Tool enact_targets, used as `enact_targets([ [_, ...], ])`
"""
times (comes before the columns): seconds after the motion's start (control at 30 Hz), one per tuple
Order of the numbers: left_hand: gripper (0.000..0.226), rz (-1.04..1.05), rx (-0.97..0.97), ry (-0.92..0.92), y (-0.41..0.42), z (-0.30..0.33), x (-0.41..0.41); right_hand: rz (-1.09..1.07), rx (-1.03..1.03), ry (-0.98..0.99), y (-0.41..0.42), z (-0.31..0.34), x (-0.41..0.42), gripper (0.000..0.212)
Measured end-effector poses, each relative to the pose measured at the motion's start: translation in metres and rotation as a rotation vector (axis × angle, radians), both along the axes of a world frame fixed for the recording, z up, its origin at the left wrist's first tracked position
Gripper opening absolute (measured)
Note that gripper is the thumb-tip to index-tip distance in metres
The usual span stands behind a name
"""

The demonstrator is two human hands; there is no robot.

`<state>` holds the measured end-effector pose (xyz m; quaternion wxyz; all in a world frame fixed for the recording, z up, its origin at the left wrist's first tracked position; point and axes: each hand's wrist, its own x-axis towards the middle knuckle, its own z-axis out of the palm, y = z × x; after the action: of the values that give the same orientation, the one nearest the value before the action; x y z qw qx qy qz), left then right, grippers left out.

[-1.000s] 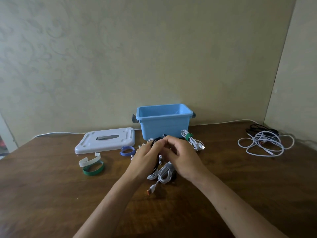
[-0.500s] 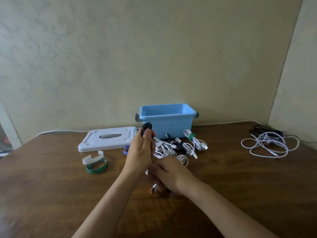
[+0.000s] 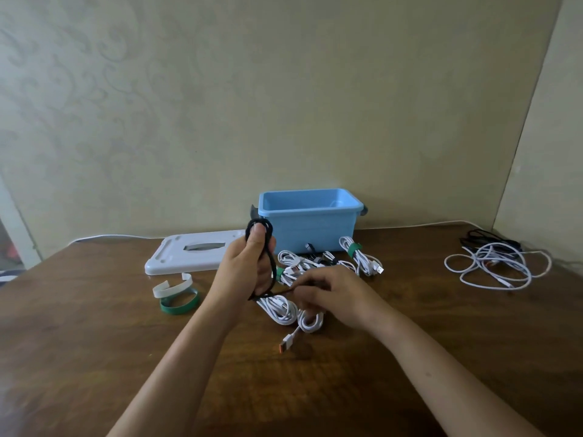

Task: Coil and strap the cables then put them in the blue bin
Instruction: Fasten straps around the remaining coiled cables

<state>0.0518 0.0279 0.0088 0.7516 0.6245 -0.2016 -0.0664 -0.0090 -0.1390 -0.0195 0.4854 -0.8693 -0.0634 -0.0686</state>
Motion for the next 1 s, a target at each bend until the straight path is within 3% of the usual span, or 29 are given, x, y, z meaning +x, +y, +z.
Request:
enact_targets([
  [0.13, 0.039, -0.027, 0.158, -0.128, -0.01, -0.006, -0.007, -0.019, 0.277, -0.05, -0.005, 0.005, -0.001, 0.013],
  [0.23, 0.035, 0.003, 0.256, -0.22, -0.018, -0.013, -0.007, -0.062, 0.359, -0.109, -0.006, 0.006, -0.001, 0.013],
  [0.53, 0.033, 0.021, 0.298, -0.285, -0.026, -0.017, -0.013, -0.195, 0.335, -0.25, -0.003, 0.004, 0.0, 0.02],
  [0.87, 0.033, 0.178, 0.466, -0.456, -0.033, -0.027, -0.009, -0.377, 0.013, -0.434, 0.001, 0.002, -0.002, 0.021],
  [1.0, 0.033, 0.15, 0.498, -0.45, -0.033, -0.029, -0.007, -0.339, 0.094, -0.37, -0.001, 0.003, -0.002, 0.018],
])
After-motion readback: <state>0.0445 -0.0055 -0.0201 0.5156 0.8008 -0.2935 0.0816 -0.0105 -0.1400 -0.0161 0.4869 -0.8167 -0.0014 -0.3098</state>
